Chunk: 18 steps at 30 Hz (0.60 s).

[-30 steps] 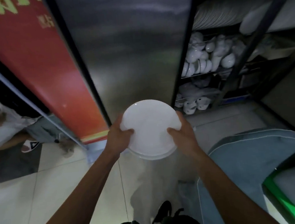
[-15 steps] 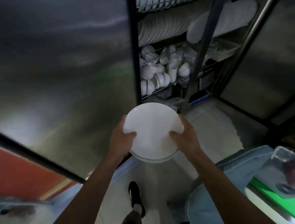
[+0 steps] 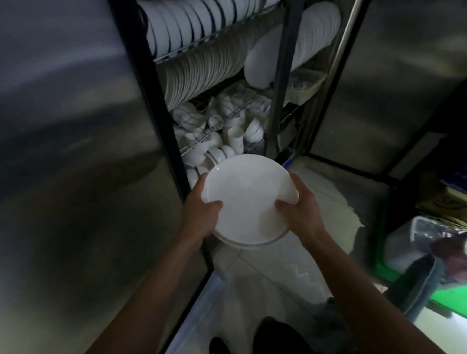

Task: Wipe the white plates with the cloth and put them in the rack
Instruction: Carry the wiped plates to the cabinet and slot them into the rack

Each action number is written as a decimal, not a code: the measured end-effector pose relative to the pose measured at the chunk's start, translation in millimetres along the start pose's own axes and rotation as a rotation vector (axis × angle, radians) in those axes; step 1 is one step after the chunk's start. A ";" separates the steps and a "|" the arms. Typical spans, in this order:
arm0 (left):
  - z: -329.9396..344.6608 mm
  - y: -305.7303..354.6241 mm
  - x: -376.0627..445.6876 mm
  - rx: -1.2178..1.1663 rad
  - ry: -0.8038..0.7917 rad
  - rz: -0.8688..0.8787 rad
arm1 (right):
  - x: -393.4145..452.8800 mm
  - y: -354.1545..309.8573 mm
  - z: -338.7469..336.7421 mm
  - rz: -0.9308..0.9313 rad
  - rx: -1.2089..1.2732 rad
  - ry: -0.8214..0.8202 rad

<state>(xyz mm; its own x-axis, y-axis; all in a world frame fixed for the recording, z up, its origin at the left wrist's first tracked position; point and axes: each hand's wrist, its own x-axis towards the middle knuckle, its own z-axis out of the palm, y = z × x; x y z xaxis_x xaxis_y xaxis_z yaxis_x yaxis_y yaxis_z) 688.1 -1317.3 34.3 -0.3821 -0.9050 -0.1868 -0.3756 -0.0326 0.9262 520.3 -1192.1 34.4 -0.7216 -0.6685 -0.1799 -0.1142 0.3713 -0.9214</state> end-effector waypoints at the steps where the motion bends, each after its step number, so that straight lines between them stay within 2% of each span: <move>1: 4.2 3.5 13.0 -0.007 -0.001 0.009 | 9.6 -3.8 -0.6 0.001 0.006 0.018; 8: 47.2 39.5 95.5 -0.019 -0.069 0.033 | 88.5 -11.5 -14.9 0.064 0.082 0.101; 18: 114.4 94.5 203.1 0.065 -0.053 0.058 | 206.9 -22.5 -42.7 0.054 0.119 0.144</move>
<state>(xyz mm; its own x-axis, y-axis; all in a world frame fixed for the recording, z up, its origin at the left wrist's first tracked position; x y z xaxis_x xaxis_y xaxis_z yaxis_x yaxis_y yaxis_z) 478.4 -1455.8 46.4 -0.4486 -0.8806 -0.1524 -0.4048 0.0481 0.9131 344.3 -1311.3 32.6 -0.8158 -0.5473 -0.1866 0.0022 0.3197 -0.9475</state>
